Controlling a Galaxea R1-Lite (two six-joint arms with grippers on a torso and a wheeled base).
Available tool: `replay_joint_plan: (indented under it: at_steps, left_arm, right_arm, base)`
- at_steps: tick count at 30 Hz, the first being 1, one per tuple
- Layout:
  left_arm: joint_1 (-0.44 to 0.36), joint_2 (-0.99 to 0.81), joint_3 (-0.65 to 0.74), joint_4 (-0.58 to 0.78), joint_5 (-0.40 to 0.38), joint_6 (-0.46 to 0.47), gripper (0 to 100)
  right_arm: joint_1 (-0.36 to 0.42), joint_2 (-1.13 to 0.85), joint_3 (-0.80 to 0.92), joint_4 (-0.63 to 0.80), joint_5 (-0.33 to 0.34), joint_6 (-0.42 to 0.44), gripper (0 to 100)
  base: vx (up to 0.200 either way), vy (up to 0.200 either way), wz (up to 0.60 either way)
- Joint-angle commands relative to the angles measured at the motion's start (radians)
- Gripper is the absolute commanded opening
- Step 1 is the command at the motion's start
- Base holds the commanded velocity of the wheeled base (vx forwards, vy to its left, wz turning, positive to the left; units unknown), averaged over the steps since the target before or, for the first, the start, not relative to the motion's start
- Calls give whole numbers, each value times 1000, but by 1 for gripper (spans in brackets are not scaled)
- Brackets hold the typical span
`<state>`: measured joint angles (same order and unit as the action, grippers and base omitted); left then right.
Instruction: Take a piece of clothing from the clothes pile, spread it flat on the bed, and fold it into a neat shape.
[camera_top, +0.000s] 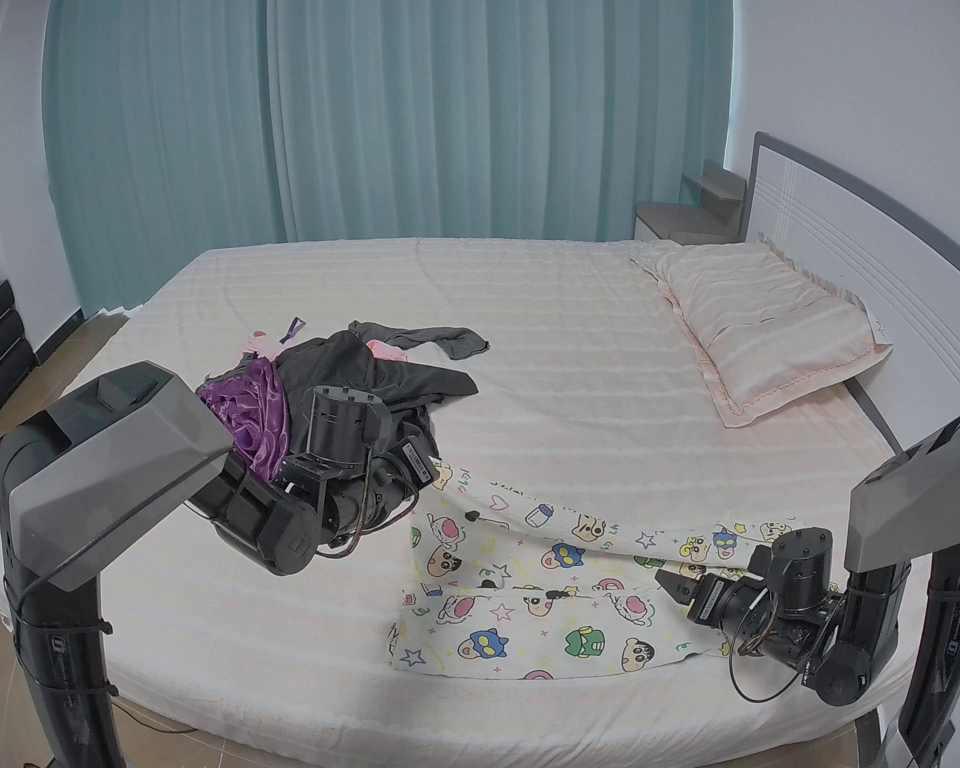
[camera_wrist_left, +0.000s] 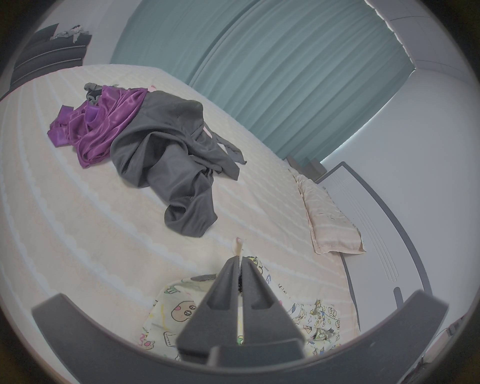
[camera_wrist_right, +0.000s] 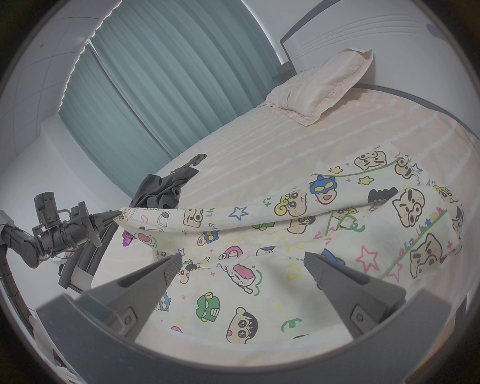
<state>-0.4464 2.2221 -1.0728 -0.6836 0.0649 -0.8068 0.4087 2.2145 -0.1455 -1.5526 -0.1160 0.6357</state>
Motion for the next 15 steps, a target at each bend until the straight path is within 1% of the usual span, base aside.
replay_joint_plan:
  at_steps: [1,4,7,9,11,15]
  left_arm:
    - [0,11,14,-2,3,9,0]
    - [0,21,33,-1,3,11,0]
    - [2,24,82,-4,3,21,0]
    - [3,30,123,-5,3,54,0]
    - [5,34,142,-10,4,63,0]
    - [5,44,215,-68,16,67,0]
  right_arm:
    - [-5,5,-2,-14,1,1,100]
    - [-13,5,-2,-14,2,2,100]
    - [-22,5,-5,-14,2,2,100]
    - [-24,5,-5,-14,2,1,100]
    - [-24,5,-5,-14,2,1,100]
    - [-24,5,-5,-14,2,1,100]
  base:
    - [0,0,0]
    - [0,0,0]
    - [0,0,0]
    - [0,0,0]
    - [0,0,0]
    - [0,0,0]
